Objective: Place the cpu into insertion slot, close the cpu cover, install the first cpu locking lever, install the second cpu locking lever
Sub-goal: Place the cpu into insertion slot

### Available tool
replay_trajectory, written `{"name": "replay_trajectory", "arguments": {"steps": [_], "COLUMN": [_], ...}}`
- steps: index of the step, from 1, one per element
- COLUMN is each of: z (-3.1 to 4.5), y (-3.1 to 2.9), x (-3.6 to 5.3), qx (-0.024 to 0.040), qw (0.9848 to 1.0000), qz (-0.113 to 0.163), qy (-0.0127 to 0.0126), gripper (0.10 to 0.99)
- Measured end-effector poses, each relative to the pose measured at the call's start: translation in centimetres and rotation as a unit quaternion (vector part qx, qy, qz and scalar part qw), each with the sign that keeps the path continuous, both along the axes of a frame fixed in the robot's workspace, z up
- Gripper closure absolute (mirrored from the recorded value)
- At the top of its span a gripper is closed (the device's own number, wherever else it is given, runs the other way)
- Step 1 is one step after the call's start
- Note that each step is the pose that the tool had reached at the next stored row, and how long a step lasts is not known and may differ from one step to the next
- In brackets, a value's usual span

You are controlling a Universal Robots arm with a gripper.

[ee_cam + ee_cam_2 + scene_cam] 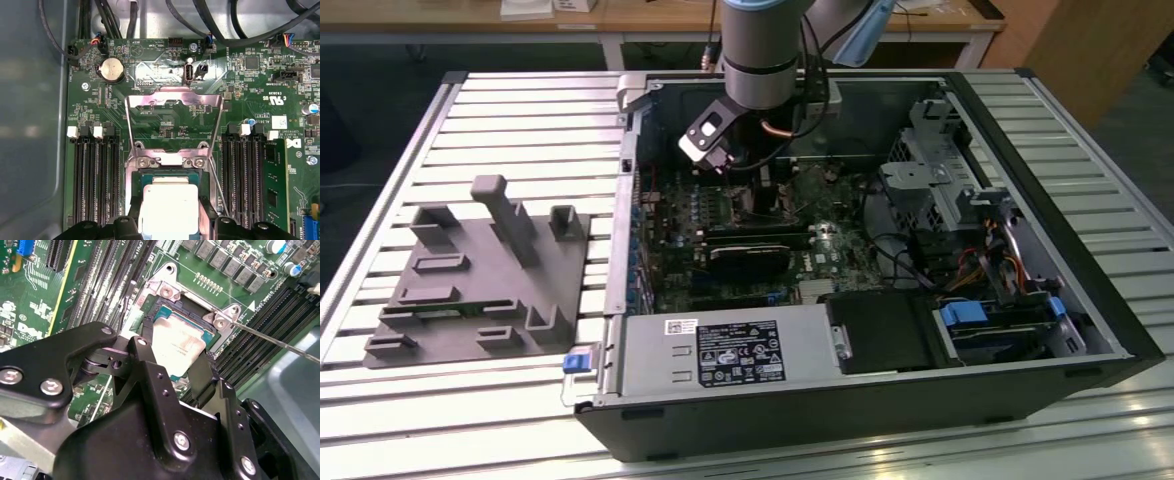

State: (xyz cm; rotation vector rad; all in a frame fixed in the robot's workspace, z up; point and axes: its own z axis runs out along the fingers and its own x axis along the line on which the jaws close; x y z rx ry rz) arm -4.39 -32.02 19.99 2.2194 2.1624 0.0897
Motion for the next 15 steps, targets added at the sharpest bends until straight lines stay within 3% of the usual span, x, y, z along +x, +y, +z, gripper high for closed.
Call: {"name": "replay_trajectory", "arguments": {"steps": [6, 15], "z": [-0.13, -0.43], "y": [0.00, 0.00], "x": [0.00, 0.00], "qx": [-0.0038, -0.0038], "qw": [1.0000, 1.0000], "qz": [0.000, 0.000], "qy": [0.0001, 0.0000], "gripper": [0.557, 0.557]}}
